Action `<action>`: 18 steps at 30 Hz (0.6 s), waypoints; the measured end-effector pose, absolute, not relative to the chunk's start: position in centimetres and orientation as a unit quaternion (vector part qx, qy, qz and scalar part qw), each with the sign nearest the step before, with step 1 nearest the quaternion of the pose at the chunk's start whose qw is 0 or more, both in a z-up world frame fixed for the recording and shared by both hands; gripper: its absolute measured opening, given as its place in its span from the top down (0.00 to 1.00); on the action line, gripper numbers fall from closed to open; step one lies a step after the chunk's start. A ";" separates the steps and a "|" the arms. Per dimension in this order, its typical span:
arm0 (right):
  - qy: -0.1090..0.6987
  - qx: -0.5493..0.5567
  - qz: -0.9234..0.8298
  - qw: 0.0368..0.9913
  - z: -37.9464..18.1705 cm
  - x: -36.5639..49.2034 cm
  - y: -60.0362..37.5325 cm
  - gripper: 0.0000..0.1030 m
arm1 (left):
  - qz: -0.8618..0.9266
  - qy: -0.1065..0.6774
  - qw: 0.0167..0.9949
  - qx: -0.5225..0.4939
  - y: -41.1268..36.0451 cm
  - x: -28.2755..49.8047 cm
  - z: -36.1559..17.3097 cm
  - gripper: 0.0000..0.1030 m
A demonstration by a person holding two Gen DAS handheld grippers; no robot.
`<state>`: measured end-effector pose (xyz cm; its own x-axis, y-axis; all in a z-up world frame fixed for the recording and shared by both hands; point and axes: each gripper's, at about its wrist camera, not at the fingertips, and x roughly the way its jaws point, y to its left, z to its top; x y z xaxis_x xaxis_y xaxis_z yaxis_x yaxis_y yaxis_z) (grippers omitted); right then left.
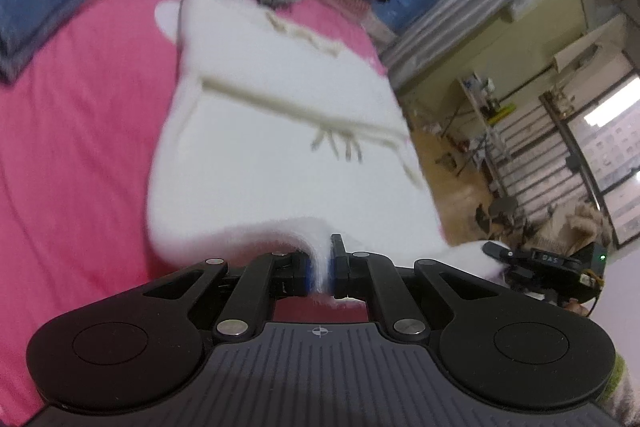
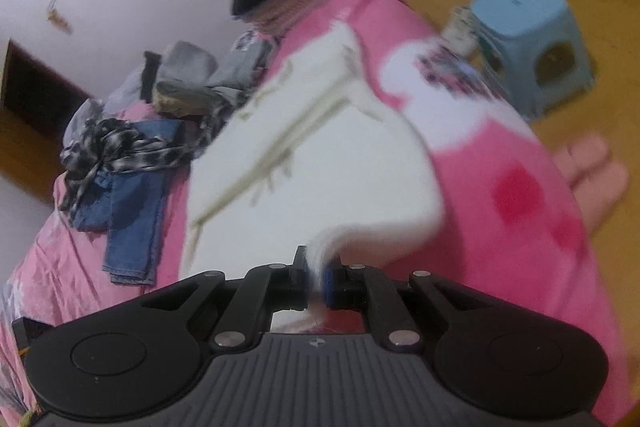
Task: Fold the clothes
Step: 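Lift the hem with the left tool and fold it toward the collar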
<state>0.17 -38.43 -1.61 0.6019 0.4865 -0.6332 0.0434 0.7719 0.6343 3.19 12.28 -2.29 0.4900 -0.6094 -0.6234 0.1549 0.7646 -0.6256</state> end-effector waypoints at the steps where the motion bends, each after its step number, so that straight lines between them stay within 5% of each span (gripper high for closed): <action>1: 0.428 0.298 0.136 0.842 -0.7 1.4 -38.1 0.93 | -0.228 0.444 0.829 -0.253 12.4 4.3 -1.9 0.95; 8: 0.421 0.229 0.144 0.866 3.8 11.9 -35.4 0.93 | -0.197 0.405 0.853 -0.263 12.9 12.1 -0.6 0.95; 18: 0.361 0.253 0.133 0.887 1.7 22.5 -34.3 0.93 | -0.146 0.358 0.878 -0.281 12.7 20.9 -1.2 0.95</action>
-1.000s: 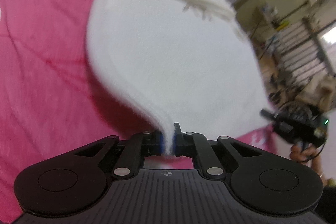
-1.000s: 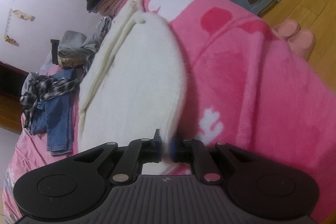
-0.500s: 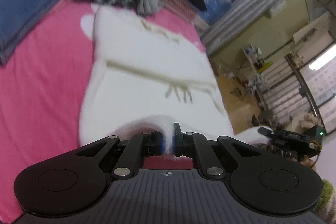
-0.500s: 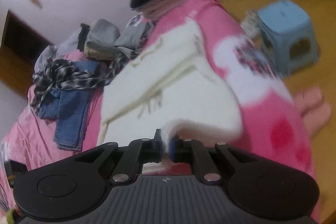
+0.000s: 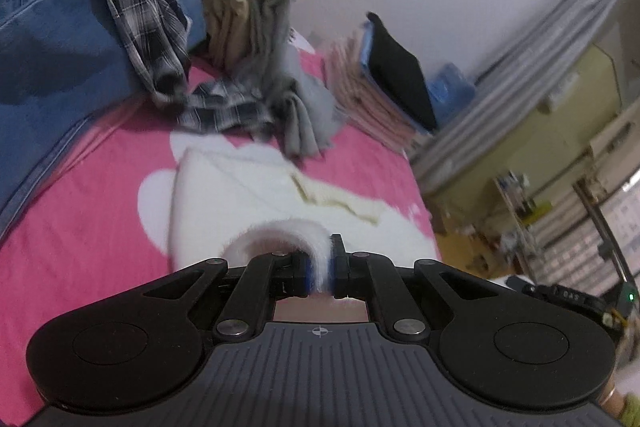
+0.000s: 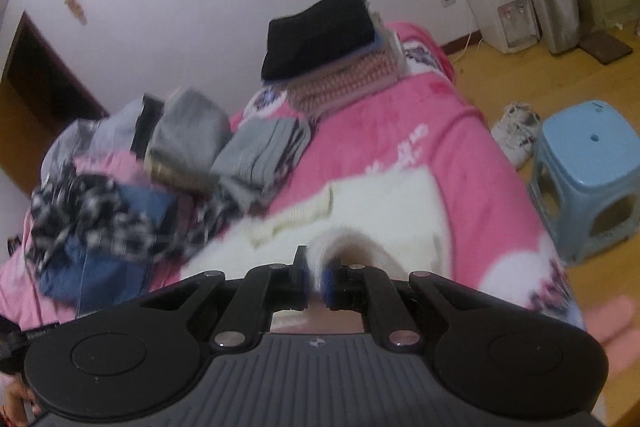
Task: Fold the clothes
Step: 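Lift the hem with the left tool and fold it toward the collar, then open the left tool and release the folded hem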
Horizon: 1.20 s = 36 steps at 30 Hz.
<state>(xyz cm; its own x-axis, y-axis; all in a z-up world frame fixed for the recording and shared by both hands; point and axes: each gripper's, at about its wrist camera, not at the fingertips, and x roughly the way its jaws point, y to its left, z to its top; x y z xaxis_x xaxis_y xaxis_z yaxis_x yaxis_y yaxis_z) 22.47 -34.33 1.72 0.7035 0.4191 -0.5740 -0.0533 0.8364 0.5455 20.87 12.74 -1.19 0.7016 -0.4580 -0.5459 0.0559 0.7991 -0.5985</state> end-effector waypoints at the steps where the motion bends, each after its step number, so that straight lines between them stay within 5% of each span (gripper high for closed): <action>1: 0.356 0.259 0.133 0.888 1.4 23.4 -34.3 0.93 | -0.139 0.356 0.880 -0.283 12.7 21.6 -1.5 0.95; 22: 0.351 0.330 0.099 0.871 -7.7 36.2 -34.5 0.93 | -0.110 0.367 0.861 -0.333 13.5 33.9 -9.2 0.95; 27: 0.381 0.415 0.101 0.820 -10.9 37.8 -36.3 0.91 | -0.120 0.387 0.824 -0.395 15.1 34.9 -11.7 0.87; 32: 0.368 0.506 0.117 0.772 -13.1 37.7 -38.3 0.76 | -0.100 0.368 0.775 -0.504 17.7 34.8 -13.3 0.68; 36: 0.347 0.543 0.109 0.757 -13.5 37.1 -39.2 0.61 | -0.080 0.358 0.773 -0.518 18.3 34.3 -13.0 0.66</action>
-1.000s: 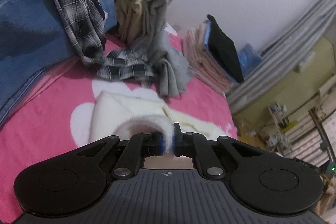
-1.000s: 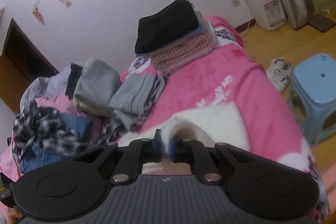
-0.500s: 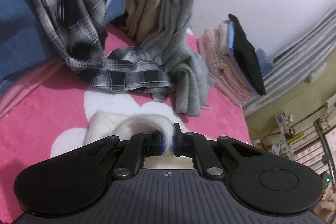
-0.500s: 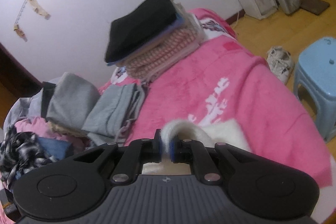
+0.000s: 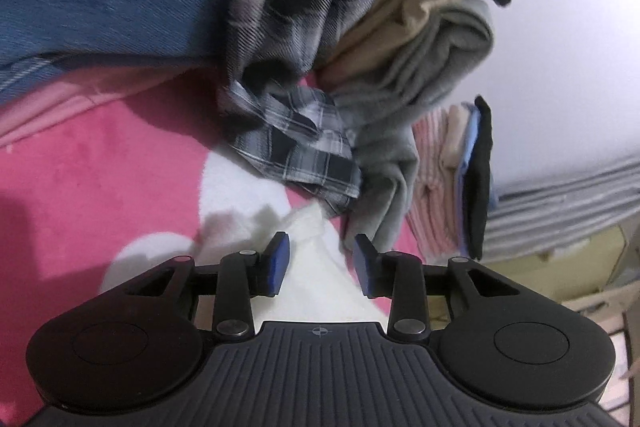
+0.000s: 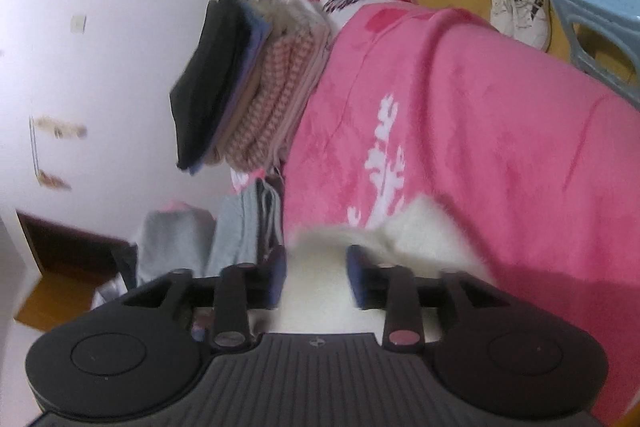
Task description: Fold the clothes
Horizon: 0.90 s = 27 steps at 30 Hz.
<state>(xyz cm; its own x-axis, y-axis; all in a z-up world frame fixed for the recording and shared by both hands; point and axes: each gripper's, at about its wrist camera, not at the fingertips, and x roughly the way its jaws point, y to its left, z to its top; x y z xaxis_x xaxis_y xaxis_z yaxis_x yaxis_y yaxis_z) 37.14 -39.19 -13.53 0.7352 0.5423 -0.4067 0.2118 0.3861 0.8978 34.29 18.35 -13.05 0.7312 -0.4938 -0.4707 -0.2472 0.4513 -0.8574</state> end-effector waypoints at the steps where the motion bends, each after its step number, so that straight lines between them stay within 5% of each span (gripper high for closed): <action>1: 0.343 0.546 0.107 0.757 -13.5 36.9 -39.4 0.60 | -0.076 0.355 0.773 -0.520 18.5 34.1 -12.9 0.66; 16: 0.285 0.608 0.186 0.717 -8.3 25.0 -42.4 0.59 | -0.176 0.386 0.798 -0.429 18.0 24.6 -3.3 0.63; 22: 0.351 0.631 0.179 0.668 -11.4 16.9 -40.4 0.58 | -0.201 0.476 0.767 -0.381 15.2 17.9 -6.7 0.55; 27: 0.383 0.631 0.094 0.668 -16.1 13.8 -39.1 0.58 | -0.164 0.465 0.763 -0.417 14.3 15.0 -11.7 0.55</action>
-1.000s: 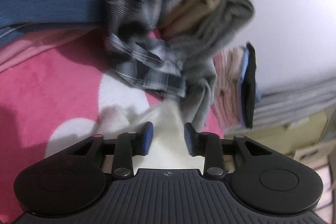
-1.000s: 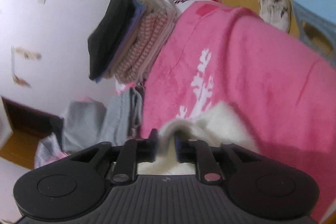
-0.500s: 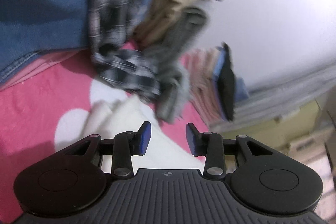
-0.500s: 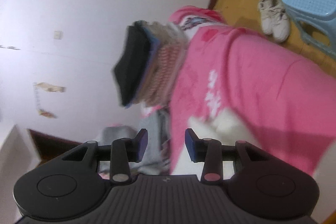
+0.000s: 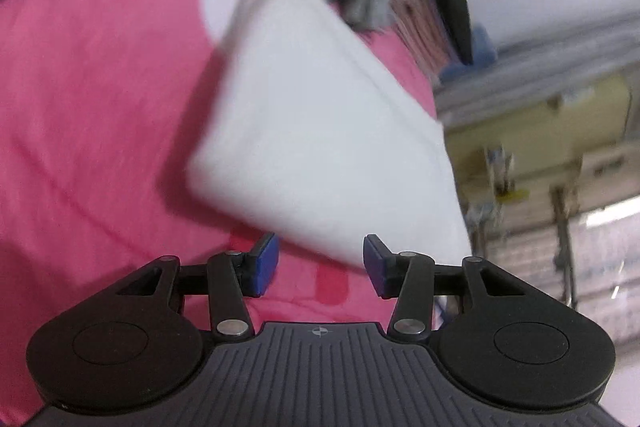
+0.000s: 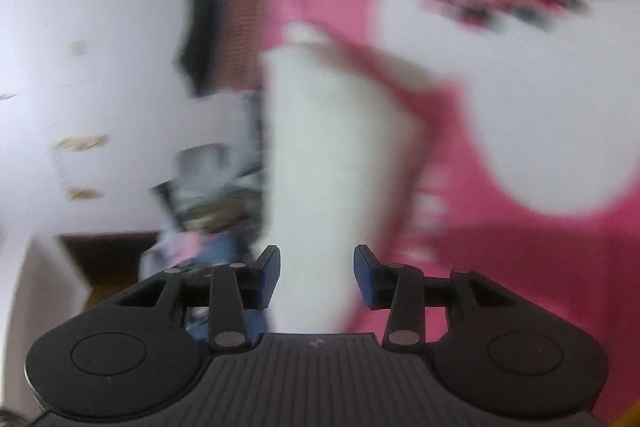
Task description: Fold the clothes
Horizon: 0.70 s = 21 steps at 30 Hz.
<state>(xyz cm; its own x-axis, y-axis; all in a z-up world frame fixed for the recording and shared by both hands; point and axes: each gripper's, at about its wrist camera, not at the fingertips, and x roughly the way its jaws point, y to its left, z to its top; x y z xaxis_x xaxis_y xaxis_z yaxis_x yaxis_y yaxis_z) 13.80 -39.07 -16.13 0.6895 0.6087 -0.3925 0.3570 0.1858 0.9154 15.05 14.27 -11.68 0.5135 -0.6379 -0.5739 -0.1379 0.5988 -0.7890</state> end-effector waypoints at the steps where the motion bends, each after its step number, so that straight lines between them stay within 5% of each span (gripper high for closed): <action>1: 0.376 0.635 0.079 0.670 -16.7 13.7 -39.1 0.58 | -0.153 0.455 0.760 -0.438 14.5 14.8 -12.4 0.54; 21: 0.300 0.632 0.053 0.713 -18.1 18.3 -38.5 0.59 | -0.110 0.368 0.791 -0.476 13.9 17.1 -15.9 0.52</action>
